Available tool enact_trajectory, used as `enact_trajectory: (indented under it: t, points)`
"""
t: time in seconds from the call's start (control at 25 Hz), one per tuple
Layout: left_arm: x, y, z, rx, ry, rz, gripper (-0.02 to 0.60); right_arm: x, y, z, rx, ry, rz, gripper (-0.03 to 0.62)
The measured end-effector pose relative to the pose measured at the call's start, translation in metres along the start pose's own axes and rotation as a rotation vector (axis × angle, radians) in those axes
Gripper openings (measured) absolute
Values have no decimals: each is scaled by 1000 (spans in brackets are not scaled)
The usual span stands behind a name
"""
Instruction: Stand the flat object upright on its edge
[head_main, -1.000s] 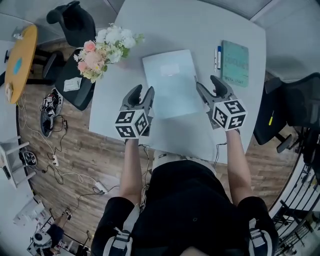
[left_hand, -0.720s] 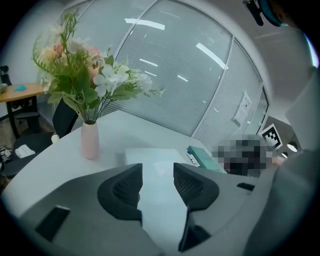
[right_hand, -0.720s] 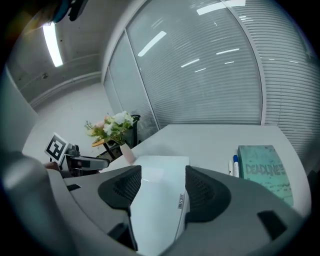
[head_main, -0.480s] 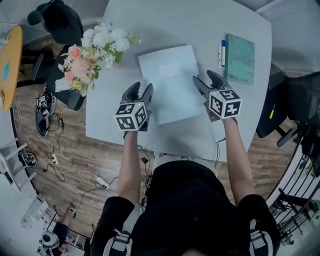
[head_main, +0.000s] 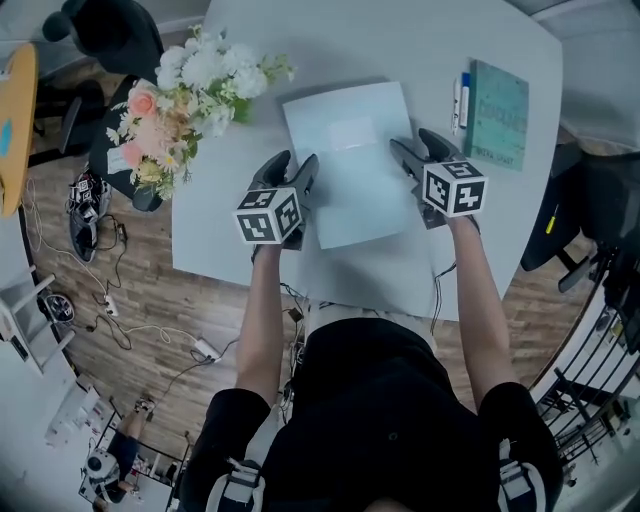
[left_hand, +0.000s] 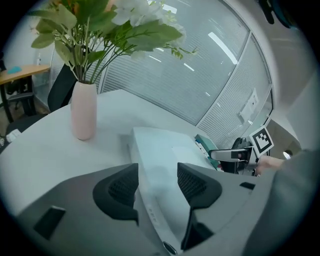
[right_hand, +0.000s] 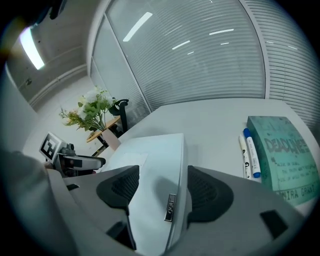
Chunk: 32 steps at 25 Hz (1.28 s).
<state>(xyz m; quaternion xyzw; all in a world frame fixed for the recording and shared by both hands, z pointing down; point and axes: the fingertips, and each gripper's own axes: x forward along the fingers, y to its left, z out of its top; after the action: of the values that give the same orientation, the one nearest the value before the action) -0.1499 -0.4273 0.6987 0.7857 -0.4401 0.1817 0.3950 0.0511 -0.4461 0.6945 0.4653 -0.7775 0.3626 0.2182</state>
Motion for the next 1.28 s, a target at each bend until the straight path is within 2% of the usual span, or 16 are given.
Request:
enact_trajectory:
  t: [0.48, 0.96, 1.28]
  points:
    - [18, 13, -3, -100, 10, -57, 244, 34, -8, -5, 28, 48, 32, 331]
    - [18, 9, -3, -96, 24, -86, 244, 33, -4, -5, 42, 54, 35, 318]
    - [9, 3, -2, -77, 32, -81, 244, 22, 5, 0, 8, 36, 35, 316]
